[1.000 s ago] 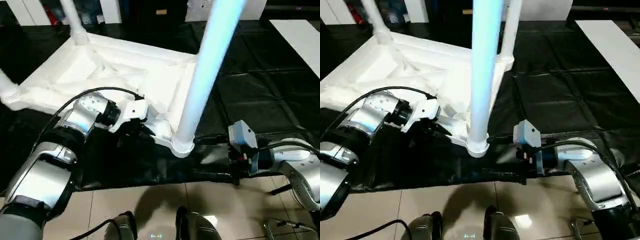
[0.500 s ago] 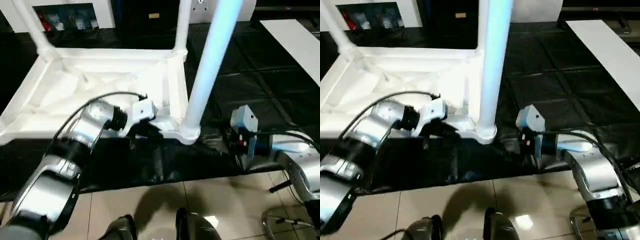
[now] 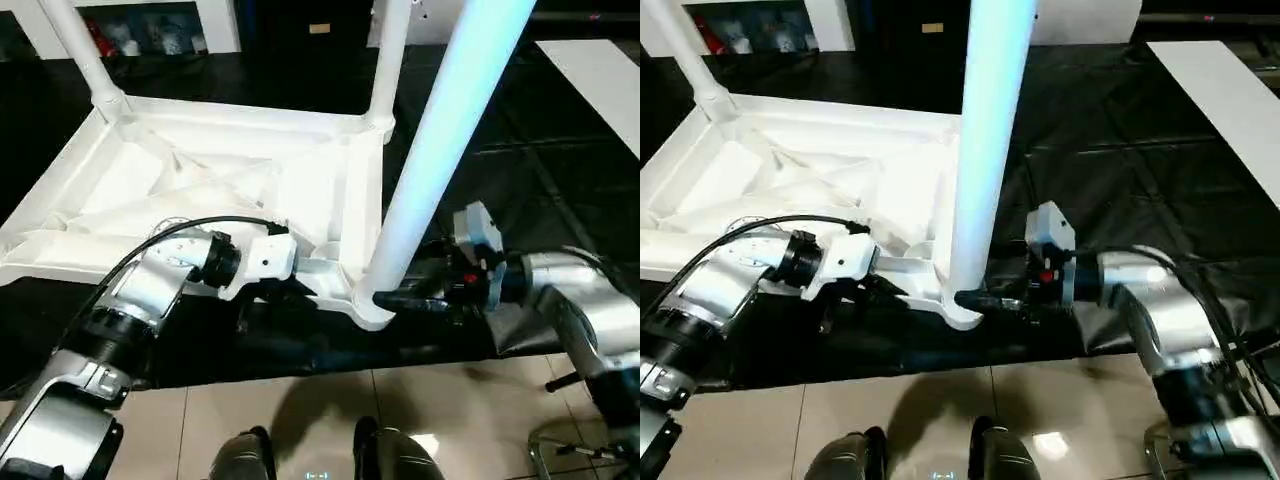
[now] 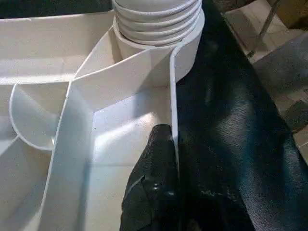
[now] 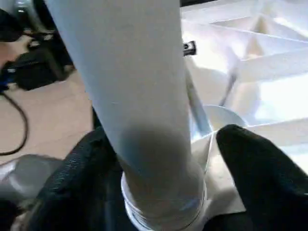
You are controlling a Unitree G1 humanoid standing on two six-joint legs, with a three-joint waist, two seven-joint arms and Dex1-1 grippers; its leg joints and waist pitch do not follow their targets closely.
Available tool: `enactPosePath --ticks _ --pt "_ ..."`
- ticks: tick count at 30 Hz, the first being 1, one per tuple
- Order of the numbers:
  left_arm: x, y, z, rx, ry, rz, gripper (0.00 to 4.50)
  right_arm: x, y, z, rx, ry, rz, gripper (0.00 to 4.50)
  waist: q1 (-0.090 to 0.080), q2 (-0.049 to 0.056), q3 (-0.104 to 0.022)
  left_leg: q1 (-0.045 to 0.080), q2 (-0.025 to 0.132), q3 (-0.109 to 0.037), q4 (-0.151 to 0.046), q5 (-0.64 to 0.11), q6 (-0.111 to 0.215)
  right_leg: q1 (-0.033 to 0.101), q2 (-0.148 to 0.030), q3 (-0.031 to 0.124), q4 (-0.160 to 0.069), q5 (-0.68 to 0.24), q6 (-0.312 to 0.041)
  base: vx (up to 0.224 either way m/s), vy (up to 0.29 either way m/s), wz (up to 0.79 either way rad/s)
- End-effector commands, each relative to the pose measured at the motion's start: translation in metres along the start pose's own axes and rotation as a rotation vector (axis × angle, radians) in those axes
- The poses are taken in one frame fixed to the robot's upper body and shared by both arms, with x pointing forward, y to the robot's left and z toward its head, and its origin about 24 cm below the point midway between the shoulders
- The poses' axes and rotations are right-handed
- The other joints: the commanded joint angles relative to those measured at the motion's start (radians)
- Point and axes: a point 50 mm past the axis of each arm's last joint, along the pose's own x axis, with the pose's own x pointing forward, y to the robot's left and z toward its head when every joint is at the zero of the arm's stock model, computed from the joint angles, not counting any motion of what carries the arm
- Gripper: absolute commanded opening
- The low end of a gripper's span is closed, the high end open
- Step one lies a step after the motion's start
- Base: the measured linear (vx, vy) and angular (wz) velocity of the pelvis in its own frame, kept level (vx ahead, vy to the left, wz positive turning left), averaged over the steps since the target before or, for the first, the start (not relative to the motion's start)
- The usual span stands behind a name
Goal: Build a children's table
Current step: Rotate leg to tighten
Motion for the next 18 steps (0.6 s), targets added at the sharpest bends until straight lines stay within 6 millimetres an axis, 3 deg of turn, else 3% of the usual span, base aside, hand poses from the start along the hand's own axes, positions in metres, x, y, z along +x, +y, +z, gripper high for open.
enactPosePath --ticks 1,5,8,9,18 --pt "0.007 -0.009 0.0 0.015 -0.001 -0.077 0.0 0.002 0.0 -0.003 0.022 0.009 0.063 3.57 0.004 -0.015 -0.096 0.007 0.042 -0.009 -0.052 -0.186 0.113 0.071 -0.078 0.044 -0.064 -0.461 -0.166 0.0 0.0 0.0" --pt "0.006 -0.008 0.0 0.012 0.002 -0.071 0.0 0.005 -0.004 -0.003 0.022 0.018 0.094 3.23 0.003 -0.02 -0.097 0.008 0.041 -0.009 -0.051 -0.189 0.109 0.071 -0.078 0.044 -0.066 -0.483 -0.159 0.0 0.0 0.0" --pt "0.007 -0.007 0.0 0.003 -0.002 -0.056 0.0 0.008 -0.005 -0.001 0.022 0.015 0.122 2.82 0.003 -0.018 -0.096 0.008 0.04 -0.01 -0.051 -0.189 0.106 0.07 -0.078 0.044 -0.066 -0.495 -0.155 0.0 0.0 0.0" --pt "0.007 -0.007 0.0 -0.003 -0.004 -0.053 0.0 0.01 -0.005 0.0 0.024 0.015 0.14 2.78 0.002 -0.023 -0.097 0.008 0.04 -0.009 -0.051 -0.185 0.106 0.07 -0.077 0.044 -0.066 -0.494 -0.152 0.0 0.0 0.0" --pt "0.005 -0.004 -0.001 -0.046 -0.012 -0.015 0.0 0.012 -0.002 -0.004 0.056 0.034 0.21 2.21 0.003 -0.021 -0.097 0.008 0.04 -0.009 -0.05 -0.173 0.11 0.069 -0.076 0.045 -0.064 -0.481 -0.154 0.0 0.0 0.0"
